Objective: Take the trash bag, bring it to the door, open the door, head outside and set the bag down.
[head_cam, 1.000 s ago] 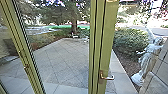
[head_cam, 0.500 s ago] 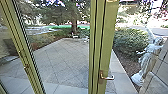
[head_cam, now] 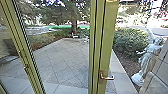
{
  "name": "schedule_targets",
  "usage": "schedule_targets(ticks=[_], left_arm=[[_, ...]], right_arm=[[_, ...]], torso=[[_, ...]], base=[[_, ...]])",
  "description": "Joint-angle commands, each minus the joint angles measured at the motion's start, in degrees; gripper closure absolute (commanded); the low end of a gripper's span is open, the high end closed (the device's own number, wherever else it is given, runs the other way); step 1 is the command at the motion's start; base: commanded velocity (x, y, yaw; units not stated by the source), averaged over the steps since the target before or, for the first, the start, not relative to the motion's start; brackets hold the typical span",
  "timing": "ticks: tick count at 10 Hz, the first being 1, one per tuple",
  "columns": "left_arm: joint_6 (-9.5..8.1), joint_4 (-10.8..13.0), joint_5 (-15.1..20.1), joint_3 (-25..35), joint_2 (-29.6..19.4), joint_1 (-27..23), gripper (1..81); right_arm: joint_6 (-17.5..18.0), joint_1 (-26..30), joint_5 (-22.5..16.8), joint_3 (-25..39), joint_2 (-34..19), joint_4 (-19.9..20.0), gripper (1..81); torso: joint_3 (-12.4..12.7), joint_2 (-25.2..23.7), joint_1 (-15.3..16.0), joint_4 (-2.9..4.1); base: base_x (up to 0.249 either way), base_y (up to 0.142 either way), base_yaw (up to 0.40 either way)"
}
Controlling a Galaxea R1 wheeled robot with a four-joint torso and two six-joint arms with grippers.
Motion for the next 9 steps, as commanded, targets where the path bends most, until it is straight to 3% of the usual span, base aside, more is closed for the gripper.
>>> schedule_targets(ticks=[1, 5, 9], left_arm=[[0.12, -0.1, 3.6, 1.0, -0.3, -2.0, 81.1], [0.21, 0.3, 3.5, 0.7, 1.0, -2.0, 81.1], [0.38, 0.4, 3.4, 0.5, 1.8, -2.0, 81.1]], right_arm=[[0.5, 1.6, 0.8, 16.1, -13.5, 0.2, 1.0], [0.5, 3.3, 5.6, 35.0, -28.0, 1.2, 1.0], [0.5, 11.1, 5.0, 49.1, -41.6, 3.5, 1.0]], torso=[[0.0, 0.0, 0.1, 0.0], [0.0, 0.0, 0.1, 0.0], [0.0, 0.0, 0.1, 0.0]], base=[[0.0, 0.0, 0.0], [0.0, 0.0, 0.0], [0.0, 0.0, 0.0]])
